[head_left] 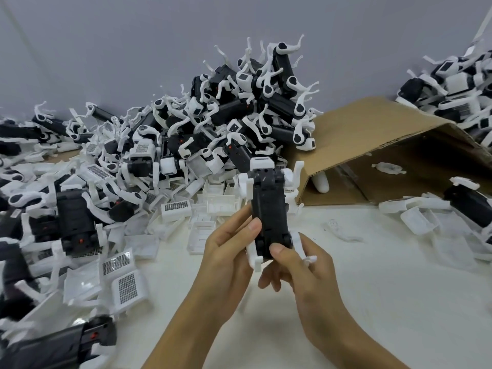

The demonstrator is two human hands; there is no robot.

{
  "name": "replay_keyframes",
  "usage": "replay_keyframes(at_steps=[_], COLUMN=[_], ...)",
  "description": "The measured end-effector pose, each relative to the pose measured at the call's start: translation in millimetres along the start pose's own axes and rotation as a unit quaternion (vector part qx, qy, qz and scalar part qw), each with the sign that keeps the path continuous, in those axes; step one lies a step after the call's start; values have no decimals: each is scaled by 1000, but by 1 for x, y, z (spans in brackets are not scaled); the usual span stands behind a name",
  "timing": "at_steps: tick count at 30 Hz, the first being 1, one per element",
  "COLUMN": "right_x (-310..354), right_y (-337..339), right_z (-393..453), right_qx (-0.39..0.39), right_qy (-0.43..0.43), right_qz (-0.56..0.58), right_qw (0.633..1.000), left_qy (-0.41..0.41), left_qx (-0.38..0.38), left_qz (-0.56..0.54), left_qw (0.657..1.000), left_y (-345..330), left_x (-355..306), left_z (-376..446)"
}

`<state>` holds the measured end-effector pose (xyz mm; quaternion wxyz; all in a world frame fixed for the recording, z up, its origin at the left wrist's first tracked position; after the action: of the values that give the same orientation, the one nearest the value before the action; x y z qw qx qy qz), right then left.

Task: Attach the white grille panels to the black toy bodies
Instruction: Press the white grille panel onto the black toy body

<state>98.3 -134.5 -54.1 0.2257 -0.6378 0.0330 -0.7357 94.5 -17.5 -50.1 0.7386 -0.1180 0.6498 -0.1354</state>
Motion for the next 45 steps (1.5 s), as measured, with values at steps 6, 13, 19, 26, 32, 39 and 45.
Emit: replay_keyframes(at_steps=[6,13,19,26,32,39,45], right_x=[0,-1,0,2,2,27,6], right_y=[0,6,1,1,6,13,-2], right_z=[0,-1,0,-1,-1,-2,-4], right_qx=[17,-7,10,26,-10,-75,76], right_qy=[4,8,-7,6,9,247,208], right_qz=[1,-11,-16,-14,-13,-266,-267], right_qw=[1000,1000,1000,1000,1000,929,938], left_qy=[-7,-26,-31,-36,-36,14,-1], left_qx=[-4,6,-6,-4,15,-50,-171], left_qz=[4,42,44,23,59,78,-32], left_qw=[1000,999,999,999,997,996,985], left_y=[0,-3,-2,-1,-3,9,30], left_x=[-1,-3,-1,-3,-3,-2,-8], left_z=[1,0,1,0,1,7,5])
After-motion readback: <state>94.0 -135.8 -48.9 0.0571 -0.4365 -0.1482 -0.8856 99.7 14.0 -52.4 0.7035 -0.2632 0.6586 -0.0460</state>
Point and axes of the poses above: each hand's wrist, its own z-axis towards the middle knuckle, its own y-axis out of the back of the hand, x = y × z, the point moved 5 cm from there along z, towards the middle knuckle, and after that the axes turned 8 degrees about z, right-handed, at the moved point
